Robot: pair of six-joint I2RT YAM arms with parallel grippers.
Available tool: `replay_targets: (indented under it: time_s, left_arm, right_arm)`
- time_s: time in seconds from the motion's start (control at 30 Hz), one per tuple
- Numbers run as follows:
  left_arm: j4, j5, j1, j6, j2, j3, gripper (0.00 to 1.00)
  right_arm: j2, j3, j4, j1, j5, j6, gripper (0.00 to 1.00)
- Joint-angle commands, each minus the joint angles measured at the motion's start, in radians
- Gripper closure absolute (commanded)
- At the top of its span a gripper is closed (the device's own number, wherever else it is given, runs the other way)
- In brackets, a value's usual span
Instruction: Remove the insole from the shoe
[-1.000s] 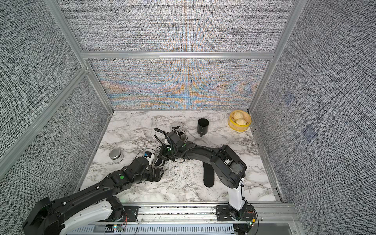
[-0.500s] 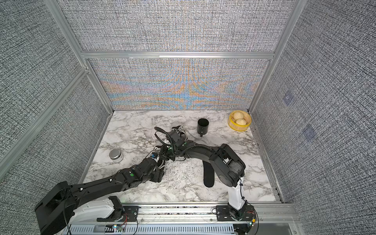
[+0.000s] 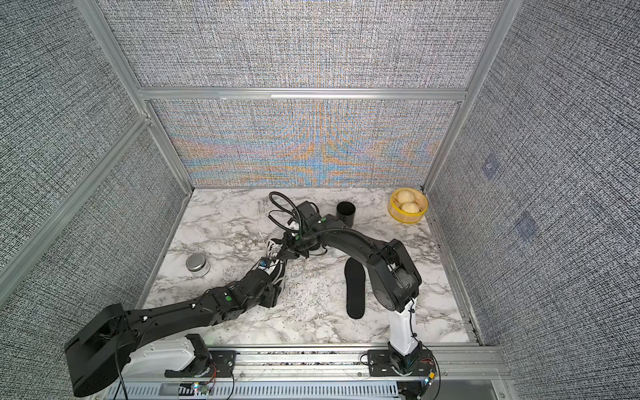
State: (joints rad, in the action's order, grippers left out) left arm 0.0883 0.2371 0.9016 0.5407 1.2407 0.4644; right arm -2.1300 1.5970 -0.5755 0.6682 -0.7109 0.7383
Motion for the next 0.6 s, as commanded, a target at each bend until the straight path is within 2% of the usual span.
replay_targets:
  time_s: [0.0,0.1,0.2,0.4,0.57]
  left_arm:
    - [0.163,0.004,0.002,0.038,0.034,-0.014,0.40]
    - [0.160,-0.018,0.002,0.038,0.062,-0.005,0.41]
    - [0.138,-0.043,0.002,0.040,0.067,-0.004,0.39]
    - [0.113,-0.101,0.004,0.038,-0.078,0.003,0.19]
    - [0.131,-0.162,0.004,0.039,-0.197,0.008,0.10]
  right_arm:
    - [-0.025,0.070,-0.073,-0.031,-0.066,-0.114,1.00]
    - [-0.070,0.124,-0.084,-0.042,-0.109,-0.130,1.00]
    - [-0.116,0.165,-0.080,-0.044,-0.095,-0.121,1.00]
    - [-0.151,0.125,0.024,-0.010,-0.046,-0.050,1.00]
    - [-0.151,0.066,0.123,0.006,-0.032,0.012,1.00]
